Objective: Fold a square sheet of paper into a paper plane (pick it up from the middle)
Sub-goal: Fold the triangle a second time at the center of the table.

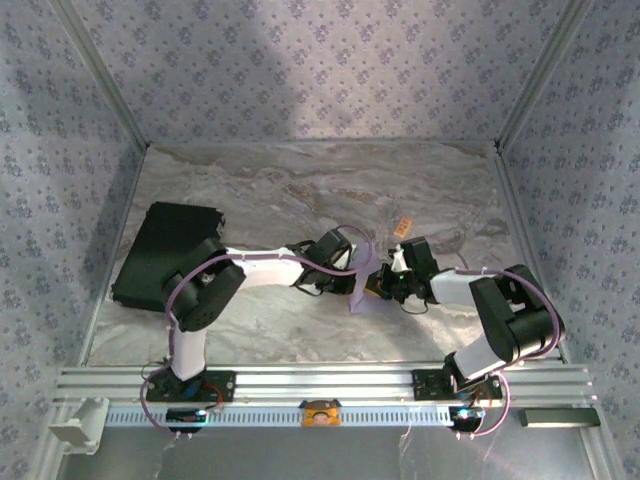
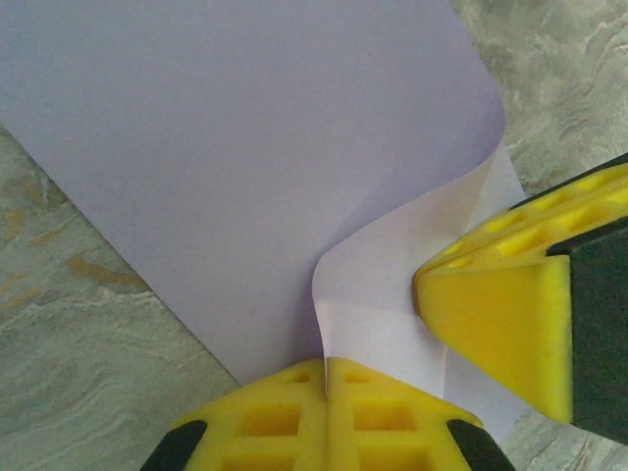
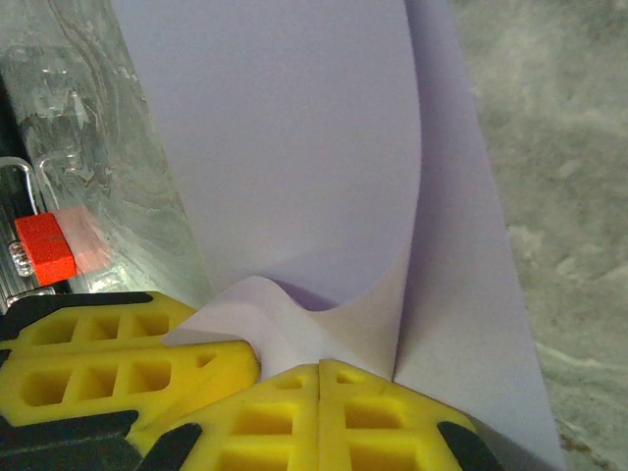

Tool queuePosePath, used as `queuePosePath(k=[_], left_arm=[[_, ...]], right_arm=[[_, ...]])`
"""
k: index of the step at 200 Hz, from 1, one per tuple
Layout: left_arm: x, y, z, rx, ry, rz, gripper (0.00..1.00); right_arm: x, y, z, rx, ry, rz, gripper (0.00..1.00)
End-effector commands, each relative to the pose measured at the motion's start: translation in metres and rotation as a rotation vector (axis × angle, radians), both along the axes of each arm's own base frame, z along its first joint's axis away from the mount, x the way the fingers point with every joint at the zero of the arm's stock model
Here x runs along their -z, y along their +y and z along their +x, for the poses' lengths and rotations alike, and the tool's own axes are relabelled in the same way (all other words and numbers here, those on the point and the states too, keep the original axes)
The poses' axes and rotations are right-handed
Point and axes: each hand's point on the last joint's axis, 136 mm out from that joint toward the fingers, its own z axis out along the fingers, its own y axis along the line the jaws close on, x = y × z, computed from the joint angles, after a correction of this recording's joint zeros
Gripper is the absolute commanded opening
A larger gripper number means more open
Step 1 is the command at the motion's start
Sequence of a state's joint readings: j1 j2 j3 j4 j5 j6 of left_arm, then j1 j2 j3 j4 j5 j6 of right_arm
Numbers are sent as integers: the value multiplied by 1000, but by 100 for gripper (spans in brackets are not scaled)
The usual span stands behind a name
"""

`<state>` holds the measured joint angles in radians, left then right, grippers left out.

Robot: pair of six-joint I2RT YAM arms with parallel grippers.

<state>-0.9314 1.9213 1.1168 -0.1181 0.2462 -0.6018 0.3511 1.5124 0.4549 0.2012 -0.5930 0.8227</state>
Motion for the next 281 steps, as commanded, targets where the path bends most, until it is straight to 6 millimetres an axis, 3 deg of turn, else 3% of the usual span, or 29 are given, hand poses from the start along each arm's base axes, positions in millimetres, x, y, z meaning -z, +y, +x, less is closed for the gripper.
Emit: queuePosePath(k=[1, 27, 49, 79, 125, 142, 161, 186, 226, 249, 265, 281], left_arm=[[26, 16, -13, 23, 67, 102, 0], [27, 17, -13, 22, 70, 106, 0], [26, 17, -13, 23, 72, 105, 0], [27, 17, -13, 25, 74, 108, 0], [28, 17, -14, 40, 74, 120, 0], [30, 20, -13, 45, 71, 145, 0], [31, 20, -14, 44, 81, 135, 0], [32, 18, -16, 58, 93, 135, 0], [34, 20, -15, 61, 98, 137, 0], [33, 19, -15, 62, 99, 133, 0], [34, 19, -16, 62, 103, 130, 0], [33, 18, -16, 68, 102, 129, 0]], right_arm=[[7, -6, -2, 28, 25, -23, 4], [-17, -3, 11, 12, -35, -28, 4], [-23, -3, 21, 12, -52, -19, 4], [-9, -9, 24, 27, -16, -29, 4], [25, -33, 11, 117, 102, -79, 4], [11, -23, 18, 101, 66, -8, 5], [-19, -11, 33, 39, -2, 47, 6], [-36, -18, 44, 26, -52, 17, 6], [-9, -19, 42, 36, 21, 46, 6], [16, -32, 32, 88, 70, -9, 5], [23, -42, 30, 125, 75, -17, 5], [16, -44, 34, 131, 50, 6, 6]])
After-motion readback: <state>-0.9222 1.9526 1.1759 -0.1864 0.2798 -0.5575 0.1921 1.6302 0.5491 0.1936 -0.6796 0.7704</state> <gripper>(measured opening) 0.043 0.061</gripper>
